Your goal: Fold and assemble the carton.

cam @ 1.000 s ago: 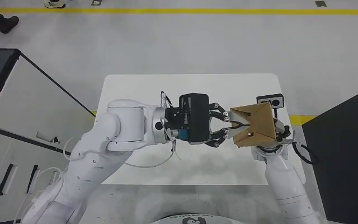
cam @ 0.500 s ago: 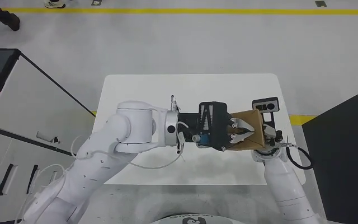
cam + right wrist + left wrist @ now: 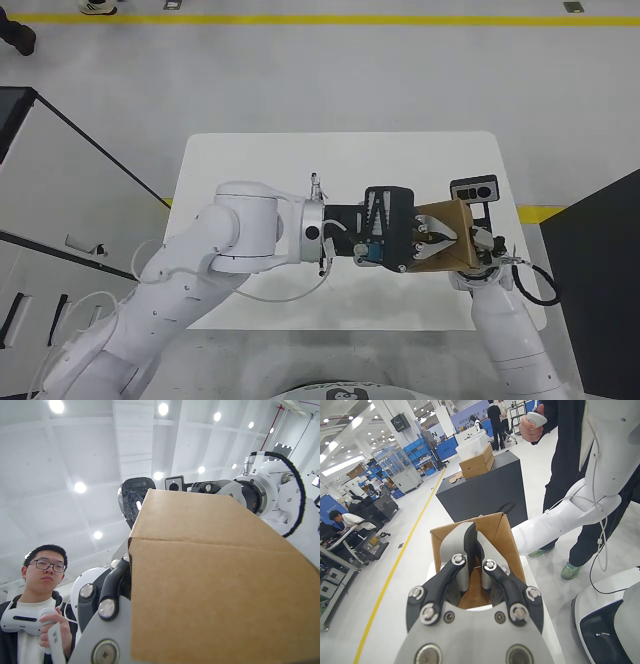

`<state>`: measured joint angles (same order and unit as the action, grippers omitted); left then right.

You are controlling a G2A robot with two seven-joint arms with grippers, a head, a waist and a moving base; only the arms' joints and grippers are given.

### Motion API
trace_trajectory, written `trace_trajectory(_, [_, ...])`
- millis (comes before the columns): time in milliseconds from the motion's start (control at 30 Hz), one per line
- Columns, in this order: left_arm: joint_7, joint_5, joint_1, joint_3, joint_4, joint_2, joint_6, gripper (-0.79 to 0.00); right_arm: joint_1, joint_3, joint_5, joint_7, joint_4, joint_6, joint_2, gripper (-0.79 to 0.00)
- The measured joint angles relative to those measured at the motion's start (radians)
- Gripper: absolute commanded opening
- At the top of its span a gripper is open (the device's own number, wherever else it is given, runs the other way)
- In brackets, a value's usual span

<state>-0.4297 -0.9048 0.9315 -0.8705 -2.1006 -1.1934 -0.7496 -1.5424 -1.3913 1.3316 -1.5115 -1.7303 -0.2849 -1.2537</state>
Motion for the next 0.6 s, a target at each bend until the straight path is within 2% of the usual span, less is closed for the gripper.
trace_trajectory(300, [-0.001,0.002,-0.006,-0.003,-0.008,-0.002,0.01,-0.785,-0.013,-0.008,-0.006,-0.003,-0.01,0.003,-0.003,-0.785])
trace_trajectory(600, [0.016,0.011,0.01,-0.069,-0.051,0.005,0.038,-0.785,-0.029,-0.036,0.002,-0.025,0.0,0.006,-0.004,-0.785])
